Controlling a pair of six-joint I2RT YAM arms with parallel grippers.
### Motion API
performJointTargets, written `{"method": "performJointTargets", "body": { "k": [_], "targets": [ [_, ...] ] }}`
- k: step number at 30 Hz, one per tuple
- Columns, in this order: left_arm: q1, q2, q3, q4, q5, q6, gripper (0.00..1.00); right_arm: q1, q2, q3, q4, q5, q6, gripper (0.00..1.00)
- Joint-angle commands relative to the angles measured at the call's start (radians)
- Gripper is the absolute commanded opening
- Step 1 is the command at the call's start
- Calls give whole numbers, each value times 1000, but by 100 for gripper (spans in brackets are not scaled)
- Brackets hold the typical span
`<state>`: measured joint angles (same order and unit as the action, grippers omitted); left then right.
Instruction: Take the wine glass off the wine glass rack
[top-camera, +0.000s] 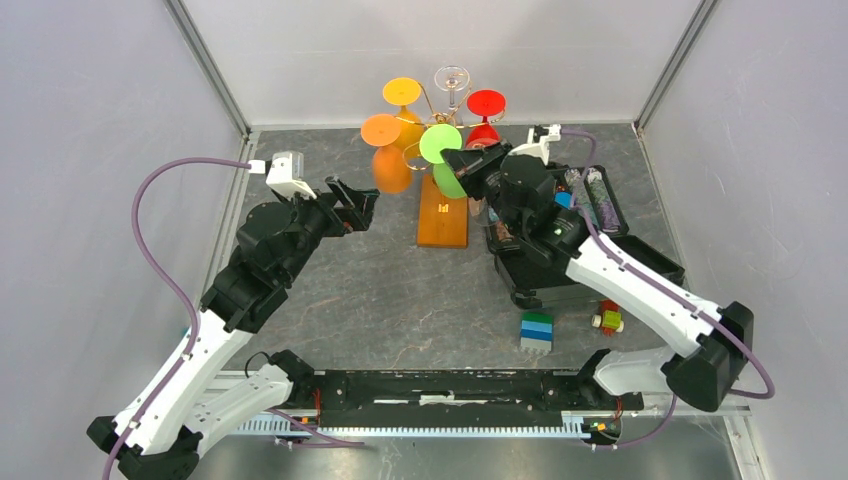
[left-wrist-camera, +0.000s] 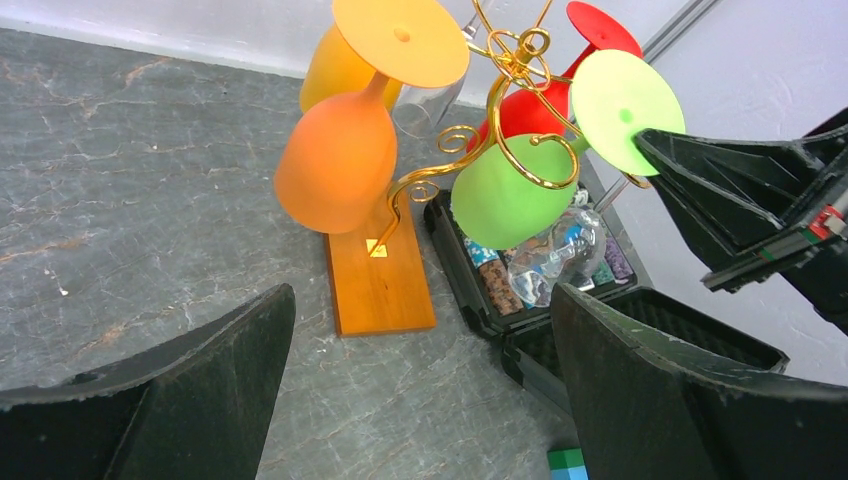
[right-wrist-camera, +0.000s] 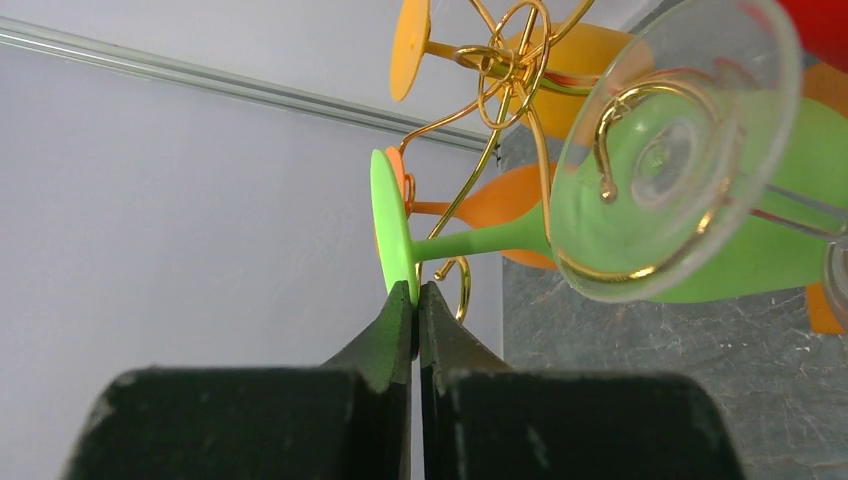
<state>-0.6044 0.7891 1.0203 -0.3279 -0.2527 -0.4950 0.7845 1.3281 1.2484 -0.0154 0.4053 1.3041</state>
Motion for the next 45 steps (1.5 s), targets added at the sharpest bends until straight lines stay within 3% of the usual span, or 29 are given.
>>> {"method": "performJointTargets", "body": {
  "k": [1,7,16,25,34,39,45],
  "targets": [
    [-2,-11,-3,16,21,5,100,-5,-96,-52,57,-1,0,0],
    [0,12,40,-75,28,-99,100,-13,-235,-203,84,-66,25,0],
    [-1,21,19,-58,226,-215,100,-21,-383,-355,170,-286,21,0],
    [0,5,-19,2,434,-321,100,-22,-481,-495,483,-549,125,0],
    [36,39,-21,50,462,-354,100,-20,-560,-518,606,-581,187,0],
    [122,91,-30,219,681,-438,100,-20,-555,-480,605,-592,208,0],
    [172,147,-102,570,913,-695,99,-18,-549,-503,680,-571,250,0]
  ]
}}
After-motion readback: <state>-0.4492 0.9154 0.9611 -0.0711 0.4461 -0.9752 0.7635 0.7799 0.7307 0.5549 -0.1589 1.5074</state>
